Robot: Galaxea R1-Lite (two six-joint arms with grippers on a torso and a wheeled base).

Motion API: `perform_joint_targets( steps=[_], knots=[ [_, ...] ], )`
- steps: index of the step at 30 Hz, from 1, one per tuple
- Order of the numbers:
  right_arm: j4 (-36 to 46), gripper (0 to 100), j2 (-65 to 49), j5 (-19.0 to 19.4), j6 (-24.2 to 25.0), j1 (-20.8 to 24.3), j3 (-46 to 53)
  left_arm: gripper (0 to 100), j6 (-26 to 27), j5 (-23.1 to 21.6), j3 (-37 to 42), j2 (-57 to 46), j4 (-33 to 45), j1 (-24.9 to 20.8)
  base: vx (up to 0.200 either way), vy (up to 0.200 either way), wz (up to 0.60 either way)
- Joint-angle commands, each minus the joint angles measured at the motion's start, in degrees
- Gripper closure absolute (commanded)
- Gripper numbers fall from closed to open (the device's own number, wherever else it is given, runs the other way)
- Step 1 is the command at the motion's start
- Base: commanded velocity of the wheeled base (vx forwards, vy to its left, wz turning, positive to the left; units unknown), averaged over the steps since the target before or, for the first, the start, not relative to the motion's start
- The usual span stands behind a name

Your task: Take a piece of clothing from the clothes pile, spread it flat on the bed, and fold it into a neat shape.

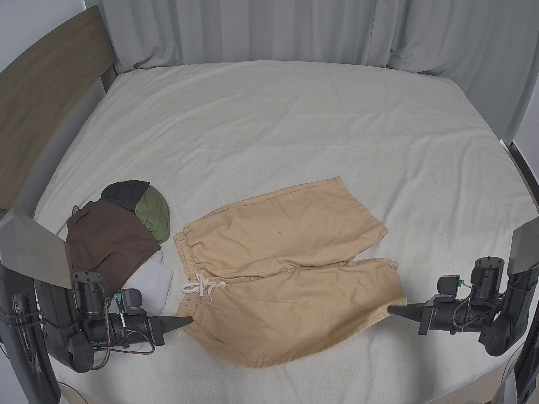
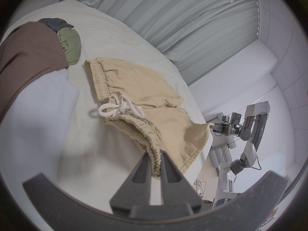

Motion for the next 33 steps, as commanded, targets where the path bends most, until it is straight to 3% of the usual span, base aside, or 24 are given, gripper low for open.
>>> perform_joint_targets(
  steps=[1,22,33],
  knots=[
    [-0.06,100,-0.51,0.01,0.47,0.1,-0.14,100,-0.06,0.02,-0.16,-0.05,-0.08,-0.01,0.0,0.0,0.0],
    [-0.06,100,-3.41,-0.25,5.22,0.1,-3.04,100,-2.08,1.6,-1.92,-0.14,-0.08,0.35,0.0,0.0,0.0],
    [-0.06,100,-6.31,-0.78,10.41,0.1,-5.59,100,-5.33,2.13,-3.5,-0.84,-0.08,0.52,0.0,0.0,0.0]
  ],
)
